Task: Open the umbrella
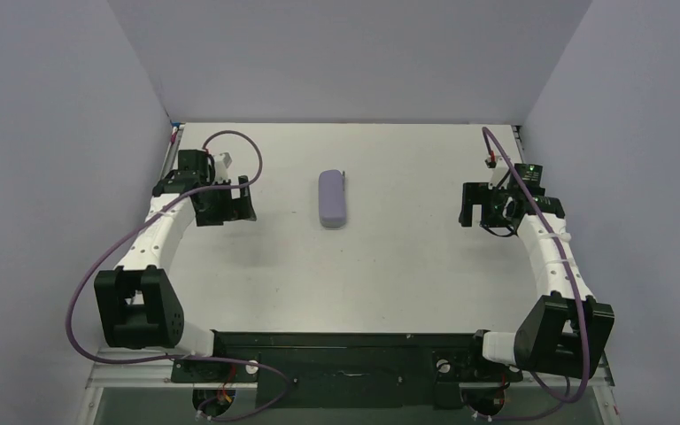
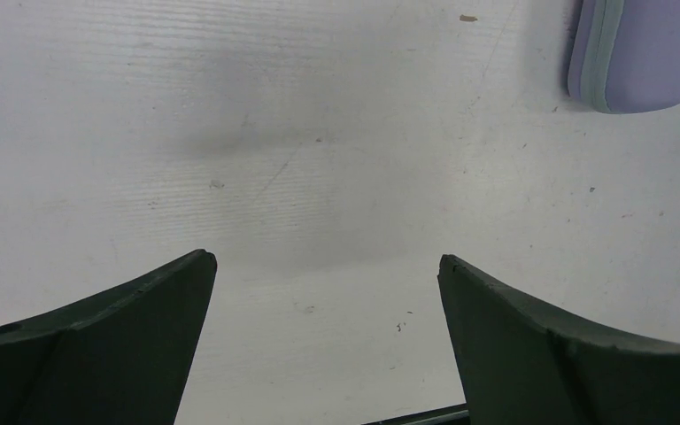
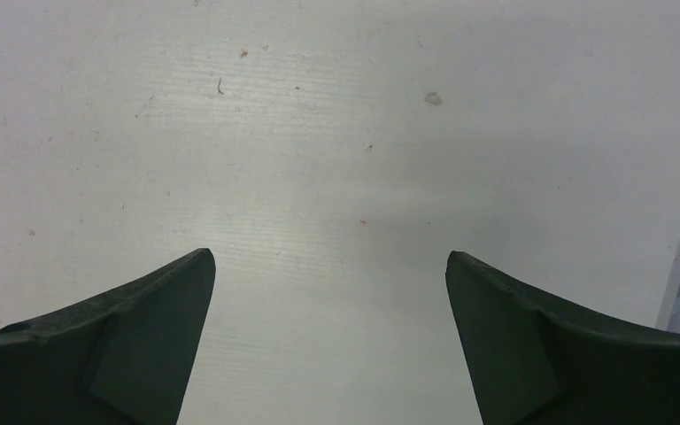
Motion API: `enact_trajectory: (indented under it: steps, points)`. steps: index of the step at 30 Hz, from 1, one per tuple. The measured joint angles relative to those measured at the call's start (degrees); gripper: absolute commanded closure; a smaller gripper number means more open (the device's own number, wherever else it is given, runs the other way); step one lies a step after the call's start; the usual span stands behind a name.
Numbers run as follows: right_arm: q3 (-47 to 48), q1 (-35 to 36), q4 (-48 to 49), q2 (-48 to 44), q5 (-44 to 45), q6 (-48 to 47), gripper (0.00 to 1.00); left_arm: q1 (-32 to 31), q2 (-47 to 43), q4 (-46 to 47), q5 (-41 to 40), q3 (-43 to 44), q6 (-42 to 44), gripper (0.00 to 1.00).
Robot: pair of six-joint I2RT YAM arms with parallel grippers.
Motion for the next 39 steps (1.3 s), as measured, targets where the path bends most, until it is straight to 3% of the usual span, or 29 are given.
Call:
enact_trajectory:
  steps: [10, 27, 34, 39]
  points:
    - [0.2, 0.0, -0.9, 0.0, -1.6, -0.3, 0.00, -3.7, 10.3, 3.2, 9.2, 11.4, -2.6, 0.03]
    - [1.0, -0.2, -6.7, -1.2, -1.2, -1.8, 0.00, -12.6, 36.7, 31.3, 20.7, 17.2, -21.3, 0.01]
    - [2.5, -0.5, -8.0, -1.2, -0.9, -2.0, 0.00, -15.3, 42.5, 38.4, 23.9, 20.9, -23.6, 0.18]
    - [4.0, -0.8, -8.7, -0.3, -0.9, -2.9, 0.01, -17.0, 45.5, 41.9, 25.6, 22.3, -24.6, 0.38]
